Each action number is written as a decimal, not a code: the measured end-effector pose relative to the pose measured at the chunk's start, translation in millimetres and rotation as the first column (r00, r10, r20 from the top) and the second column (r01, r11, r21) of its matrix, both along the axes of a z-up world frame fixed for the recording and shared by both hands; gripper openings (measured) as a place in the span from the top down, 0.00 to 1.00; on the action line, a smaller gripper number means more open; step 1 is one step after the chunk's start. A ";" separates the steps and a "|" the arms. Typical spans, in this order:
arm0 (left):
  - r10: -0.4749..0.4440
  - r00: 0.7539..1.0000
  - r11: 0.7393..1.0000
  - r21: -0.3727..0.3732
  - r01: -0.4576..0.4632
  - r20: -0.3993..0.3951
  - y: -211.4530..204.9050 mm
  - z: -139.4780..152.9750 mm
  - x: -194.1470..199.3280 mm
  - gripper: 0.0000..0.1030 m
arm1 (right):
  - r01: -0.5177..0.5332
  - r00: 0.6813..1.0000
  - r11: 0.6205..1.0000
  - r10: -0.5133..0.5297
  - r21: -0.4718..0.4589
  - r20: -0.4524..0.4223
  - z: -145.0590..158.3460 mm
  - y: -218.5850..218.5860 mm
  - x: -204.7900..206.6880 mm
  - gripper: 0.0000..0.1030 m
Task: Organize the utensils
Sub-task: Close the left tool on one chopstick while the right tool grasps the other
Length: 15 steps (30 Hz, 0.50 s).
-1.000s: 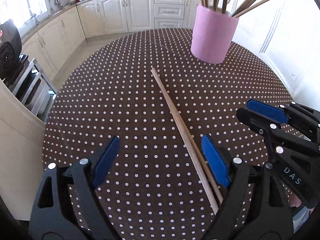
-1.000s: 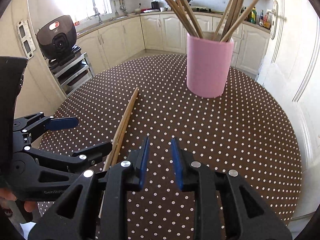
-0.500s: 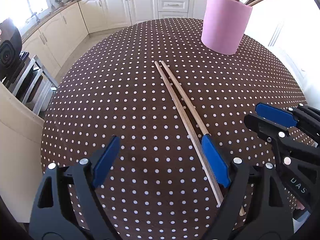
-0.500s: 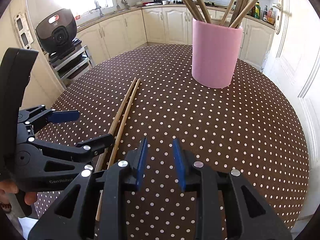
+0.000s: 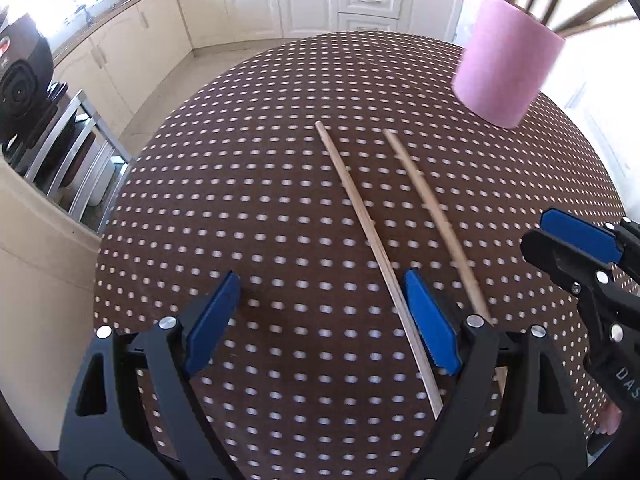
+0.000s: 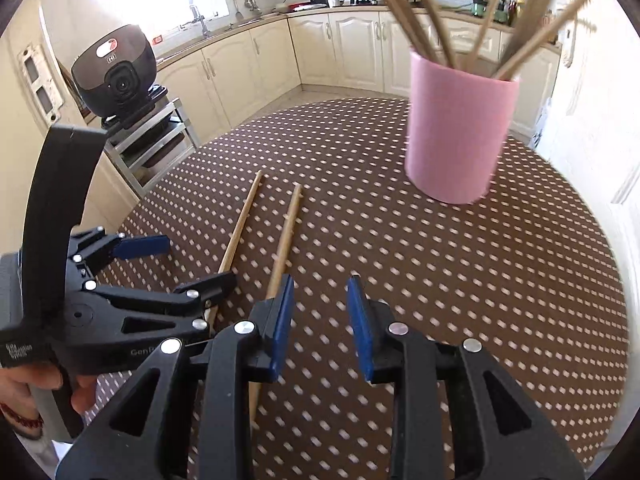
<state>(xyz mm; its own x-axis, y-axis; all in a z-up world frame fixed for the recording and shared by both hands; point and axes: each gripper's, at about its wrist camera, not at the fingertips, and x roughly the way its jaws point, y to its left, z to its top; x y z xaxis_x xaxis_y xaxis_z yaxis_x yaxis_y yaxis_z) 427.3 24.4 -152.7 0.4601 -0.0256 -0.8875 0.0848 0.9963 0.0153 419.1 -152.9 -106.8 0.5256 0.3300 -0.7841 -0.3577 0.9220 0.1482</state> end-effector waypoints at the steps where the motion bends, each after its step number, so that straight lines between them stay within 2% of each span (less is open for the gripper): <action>1: 0.004 1.000 1.000 -0.001 -0.004 -0.001 3.6 0.2 2.2 0.20 | -0.007 1.000 1.000 0.007 0.008 -0.018 -1.8 5.2 5.5 0.75; 6: 0.030 1.000 1.000 0.002 -0.030 -0.008 20.8 -1.2 17.3 0.21 | -0.010 0.997 1.000 0.012 0.020 -0.074 -9.5 26.9 25.2 0.75; 10: 0.056 0.998 0.998 -0.028 -0.056 -0.016 35.5 -2.0 32.6 0.23 | -0.006 0.995 1.000 0.003 -0.031 -0.097 -13.5 40.3 39.7 0.75; 13: 0.054 0.998 0.998 -0.032 -0.054 -0.015 42.9 -2.3 44.3 0.29 | -0.021 0.994 0.998 0.014 -0.056 -0.108 -15.8 47.2 46.3 0.82; 15: 0.057 0.998 0.998 -0.034 -0.057 -0.010 47.7 -2.6 51.5 0.40 | -0.032 0.994 0.997 0.025 -0.065 -0.107 -16.6 50.9 51.2 0.89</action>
<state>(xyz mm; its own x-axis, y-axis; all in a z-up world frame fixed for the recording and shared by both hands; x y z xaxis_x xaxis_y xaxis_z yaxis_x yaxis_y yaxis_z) 478.8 72.1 -155.3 0.4538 -0.0302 -0.8906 0.0276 0.9994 -0.0198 470.3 -102.0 -123.5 0.4291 0.2886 -0.8559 -0.3697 0.9207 0.1251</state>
